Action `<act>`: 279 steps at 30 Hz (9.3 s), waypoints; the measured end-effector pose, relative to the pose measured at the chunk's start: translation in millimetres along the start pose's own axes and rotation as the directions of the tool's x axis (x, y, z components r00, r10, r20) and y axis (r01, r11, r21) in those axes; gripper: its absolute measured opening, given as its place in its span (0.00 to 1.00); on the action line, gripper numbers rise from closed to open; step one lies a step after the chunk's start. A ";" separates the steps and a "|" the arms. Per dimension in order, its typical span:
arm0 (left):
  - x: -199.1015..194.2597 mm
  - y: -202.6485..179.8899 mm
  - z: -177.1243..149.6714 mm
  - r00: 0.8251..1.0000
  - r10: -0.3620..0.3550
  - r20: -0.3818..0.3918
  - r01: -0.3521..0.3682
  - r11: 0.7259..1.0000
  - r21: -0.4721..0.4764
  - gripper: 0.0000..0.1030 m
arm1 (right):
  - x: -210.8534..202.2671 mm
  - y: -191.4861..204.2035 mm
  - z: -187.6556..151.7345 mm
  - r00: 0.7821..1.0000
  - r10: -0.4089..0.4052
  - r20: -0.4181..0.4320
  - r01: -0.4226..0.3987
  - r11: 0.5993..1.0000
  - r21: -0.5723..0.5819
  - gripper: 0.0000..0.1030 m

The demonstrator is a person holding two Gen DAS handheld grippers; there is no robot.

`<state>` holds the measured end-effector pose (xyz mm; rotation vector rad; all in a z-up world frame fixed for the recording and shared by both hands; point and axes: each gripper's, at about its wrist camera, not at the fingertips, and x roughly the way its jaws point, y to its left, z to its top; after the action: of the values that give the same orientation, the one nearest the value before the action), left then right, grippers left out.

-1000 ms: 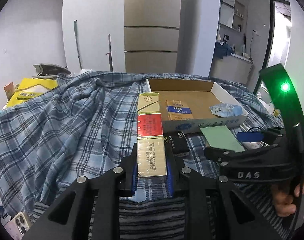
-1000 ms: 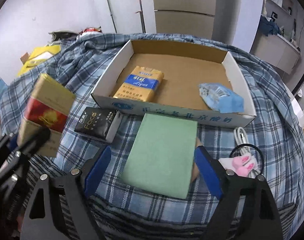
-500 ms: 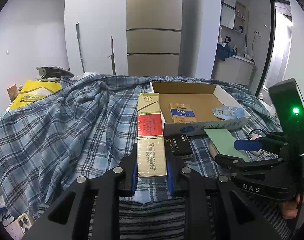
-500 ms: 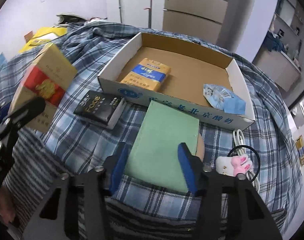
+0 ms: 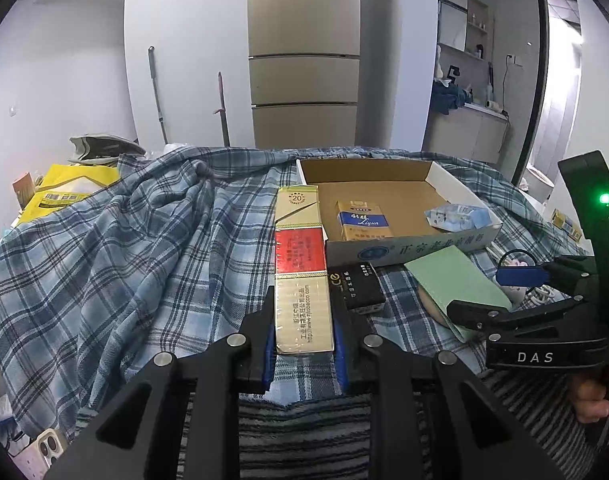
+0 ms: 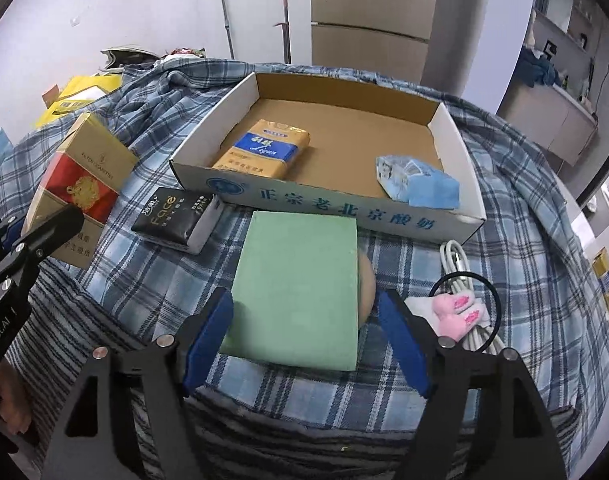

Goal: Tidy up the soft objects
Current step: 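Grasp the green card with the right gripper while the left gripper holds the red pack, then lift the red pack and green card into the box and open both grippers, then withdraw both grippers from the box and move toward the remaining items, then grasp the beige disc with the right gripper while the left gripper grasps the black Face pack, then carry the disc and Face pack into the box and open both grippers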

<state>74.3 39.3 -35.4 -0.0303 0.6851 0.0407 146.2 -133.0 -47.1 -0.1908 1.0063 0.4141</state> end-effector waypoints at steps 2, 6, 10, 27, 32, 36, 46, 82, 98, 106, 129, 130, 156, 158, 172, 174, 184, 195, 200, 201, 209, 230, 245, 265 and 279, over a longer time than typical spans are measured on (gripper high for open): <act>0.2 0.2 0.0 1.000 0.001 0.001 -0.001 1.000 0.002 0.23 | 1.8 0.1 0.3 1.000 0.003 -0.007 -0.003 1.000 0.004 0.74; 0.0 -1.4 -0.9 1.000 0.003 -0.001 -0.002 1.000 0.012 0.23 | 1.4 -6.7 4.4 1.000 -0.011 0.020 0.009 0.996 0.089 0.87; 0.3 -0.9 -0.9 1.000 0.002 -0.005 -0.002 1.000 0.011 0.23 | 7.3 -6.2 14.2 1.000 -0.006 -0.005 0.007 0.992 0.123 0.87; -13.4 -12.4 -7.9 0.999 -0.036 -0.018 0.037 0.997 0.064 0.23 | 7.1 -6.0 2.2 0.999 -0.002 -0.038 0.004 0.998 0.056 0.67; -29.2 -19.9 -7.4 0.998 -0.058 -0.006 0.059 0.994 0.089 0.23 | -23.3 -17.7 -8.6 1.000 0.011 0.027 -0.012 0.999 0.032 0.67; -44.6 -26.6 3.3 0.998 -0.058 0.027 0.055 0.992 0.114 0.23 | -52.8 -26.6 -6.7 0.994 0.008 0.112 -0.014 0.999 0.045 0.67; -58.7 -56.4 69.2 0.991 -0.084 0.106 0.066 0.984 0.165 0.23 | -103.2 -53.5 47.8 0.955 -0.038 0.294 0.002 0.993 0.121 0.67; 113.7 -34.8 97.1 0.991 -0.041 -0.130 0.051 0.996 0.073 0.71 | -1.5 -81.4 93.2 0.983 -0.107 0.146 0.086 0.986 0.143 0.67; 44.8 -4.8 118.6 0.971 0.004 0.238 -0.007 1.000 0.010 0.86 | 18.1 -29.2 117.0 0.985 -0.103 0.138 0.086 0.989 0.124 0.67; 50.9 0.7 118.3 0.977 -0.025 0.212 0.026 1.000 -0.001 0.93 | 58.5 -11.8 109.9 0.988 -0.122 0.099 0.114 0.990 0.086 0.67; -60.8 -22.0 107.2 0.915 -0.086 0.394 0.060 0.995 0.079 0.96 | -47.3 -33.6 89.2 0.946 -0.123 0.301 0.091 0.989 0.121 0.85; -70.1 -26.9 102.1 0.903 -0.072 0.425 0.038 0.995 0.087 1.00 | -57.0 -32.7 86.7 0.940 -0.122 0.319 0.092 0.990 0.109 0.86; -68.7 -43.1 38.8 0.933 -0.215 0.288 0.212 0.976 0.043 1.00 | -141.4 -95.2 -23.7 0.889 -0.091 0.449 0.010 0.984 0.179 1.00; -67.2 -45.2 35.5 0.935 -0.203 0.291 0.191 0.979 0.069 1.00 | -135.5 -102.1 -27.8 0.895 -0.102 0.434 0.026 0.984 0.177 0.99; -56.8 -38.6 27.7 0.948 -0.150 0.281 0.146 0.989 0.035 1.00 | -97.6 -98.5 -27.6 0.942 -0.054 0.331 -0.001 0.986 0.164 0.79; -57.3 -37.9 34.5 0.960 -0.158 0.229 0.152 0.987 0.043 1.00 | -89.6 -89.9 -21.2 0.954 -0.012 0.300 -0.035 0.988 0.149 0.73; -51.2 -9.1 33.6 0.968 -0.108 0.227 0.108 0.994 0.015 1.00 | -39.7 -29.4 12.7 0.983 0.068 0.170 -0.073 0.997 0.024 0.73; -13.2 7.4 19.9 0.988 -0.072 0.139 0.074 0.997 -0.003 1.00 | 27.2 -20.6 9.5 0.997 0.074 -0.011 -0.074 0.997 0.008 0.78; -8.4 3.0 17.8 0.990 -0.069 0.121 0.068 0.998 0.014 1.00 | 25.4 -11.9 8.3 0.997 0.072 -0.001 -0.072 0.997 -0.039 0.89; -8.4 2.8 17.7 0.990 -0.069 0.123 0.067 0.998 0.013 1.00 | 25.4 -8.4 8.1 0.997 0.074 0.000 -0.073 0.996 -0.057 0.89; -1.6 4.1 15.5 0.992 -0.072 0.099 0.072 0.997 0.003 1.00 | 34.4 -3.1 7.0 0.998 0.052 -0.021 -0.054 0.994 -0.090 0.77; 67.6 -8.7 40.2 0.983 -0.108 -0.146 0.109 0.994 -0.005 1.00 | -24.9 -33.6 9.7 0.946 0.011 0.325 -0.039 0.996 0.080 0.73; 108.0 -7.3 23.9 0.935 -0.108 -0.339 0.102 0.994 -0.037 0.79 | -20.9 -33.0 7.5 0.950 0.025 0.311 -0.048 0.997 0.066 0.74; 7.7 -25.4 26.4 0.986 -0.136 -0.098 0.144 0.986 0.079 0.66 | -49.7 -44.7 7.6 0.922 -0.049 0.383 0.023 0.997 0.070 0.74; -107.3 -54.0 144.9 0.944 -0.140 0.300 0.129 0.990 0.054 0.66 | -163.0 -64.4 62.2 0.799 -0.087 0.595 0.014 0.992 0.127 0.75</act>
<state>85.4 -11.6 145.4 -0.0376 0.3747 -0.0964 145.8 -210.6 122.0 0.0264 0.3899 0.3322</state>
